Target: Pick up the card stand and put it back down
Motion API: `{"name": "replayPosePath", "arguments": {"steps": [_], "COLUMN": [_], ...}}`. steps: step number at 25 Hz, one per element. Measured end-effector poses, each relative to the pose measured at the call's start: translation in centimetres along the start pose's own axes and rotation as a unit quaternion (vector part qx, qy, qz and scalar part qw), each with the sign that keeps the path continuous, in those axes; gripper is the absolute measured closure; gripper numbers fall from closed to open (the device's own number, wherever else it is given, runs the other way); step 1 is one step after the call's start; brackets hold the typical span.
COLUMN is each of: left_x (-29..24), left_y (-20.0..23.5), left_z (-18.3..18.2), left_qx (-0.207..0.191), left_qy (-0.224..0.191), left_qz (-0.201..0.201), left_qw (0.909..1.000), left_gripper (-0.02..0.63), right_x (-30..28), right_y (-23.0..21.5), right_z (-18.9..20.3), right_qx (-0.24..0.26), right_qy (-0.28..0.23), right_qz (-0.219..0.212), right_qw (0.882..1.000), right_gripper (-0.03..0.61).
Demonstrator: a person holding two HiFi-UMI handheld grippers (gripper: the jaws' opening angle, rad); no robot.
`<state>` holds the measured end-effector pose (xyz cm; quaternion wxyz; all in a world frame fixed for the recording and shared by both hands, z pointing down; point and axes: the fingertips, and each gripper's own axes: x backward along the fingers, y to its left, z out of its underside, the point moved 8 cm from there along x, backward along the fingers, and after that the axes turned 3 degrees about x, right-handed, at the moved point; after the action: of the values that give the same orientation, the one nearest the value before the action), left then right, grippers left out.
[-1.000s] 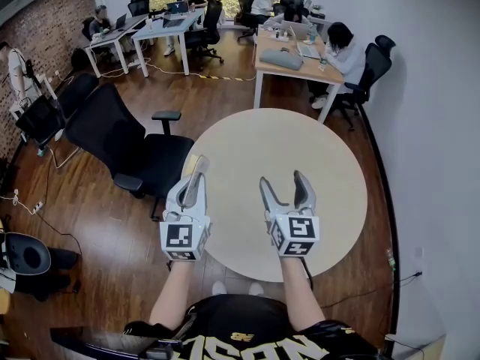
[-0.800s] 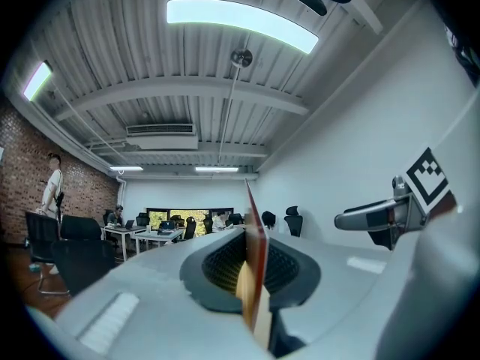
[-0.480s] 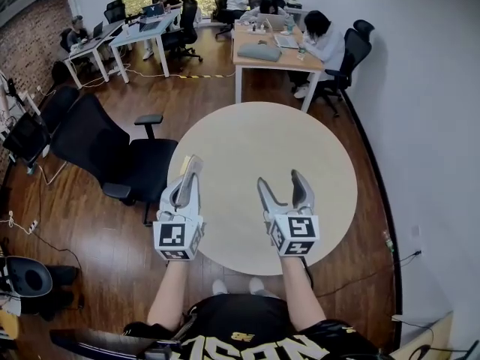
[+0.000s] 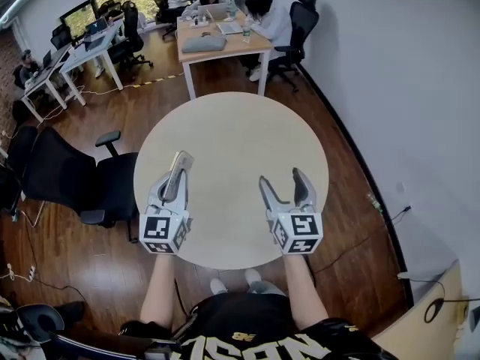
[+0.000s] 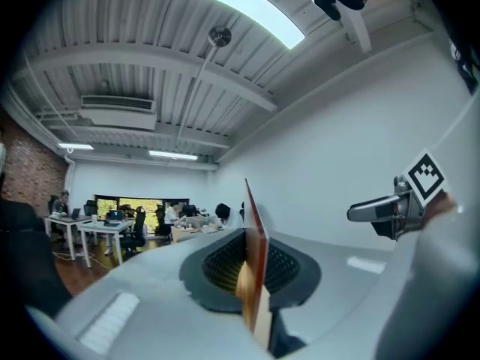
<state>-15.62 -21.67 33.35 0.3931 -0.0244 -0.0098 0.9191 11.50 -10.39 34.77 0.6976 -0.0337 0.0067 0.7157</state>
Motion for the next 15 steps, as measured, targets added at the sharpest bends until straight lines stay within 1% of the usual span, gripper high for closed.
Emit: {"name": "replayPosePath", "arguments": {"steps": [3, 5, 8, 10, 15], "left_x": [-3.8, -6.5, -10.6, -13.4, -19.8], "left_y": [-2.3, -3.8, -5.9, -7.4, -11.1], "left_z": [0.7, 1.0, 1.4, 1.6, 2.1], "left_qx": [-0.006, -0.031, -0.081, -0.105, -0.131], "left_qy": [0.027, 0.048, 0.078, 0.091, 0.112], "left_qz": [0.070, 0.117, 0.171, 0.199, 0.260], "left_qw": [0.9971, 0.9915, 0.9789, 0.9701, 0.9501], "left_gripper": [0.597, 0.597, 0.597, 0.597, 0.597], "right_x": [1.8, 3.0, 4.8, 5.8, 7.8], "right_y": [-3.5, -5.7, -8.7, -10.4, -13.4], "right_z": [0.7, 1.2, 2.3, 3.2, 5.2], "right_qx": [-0.005, -0.008, -0.026, -0.040, -0.057], "right_qy": [0.010, 0.019, 0.029, 0.034, 0.047], "right_qz": [0.029, 0.049, 0.077, 0.092, 0.110], "right_qw": [0.999, 0.999, 0.996, 0.994, 0.991], "right_gripper": [0.210, 0.212, 0.213, 0.213, 0.215]}}
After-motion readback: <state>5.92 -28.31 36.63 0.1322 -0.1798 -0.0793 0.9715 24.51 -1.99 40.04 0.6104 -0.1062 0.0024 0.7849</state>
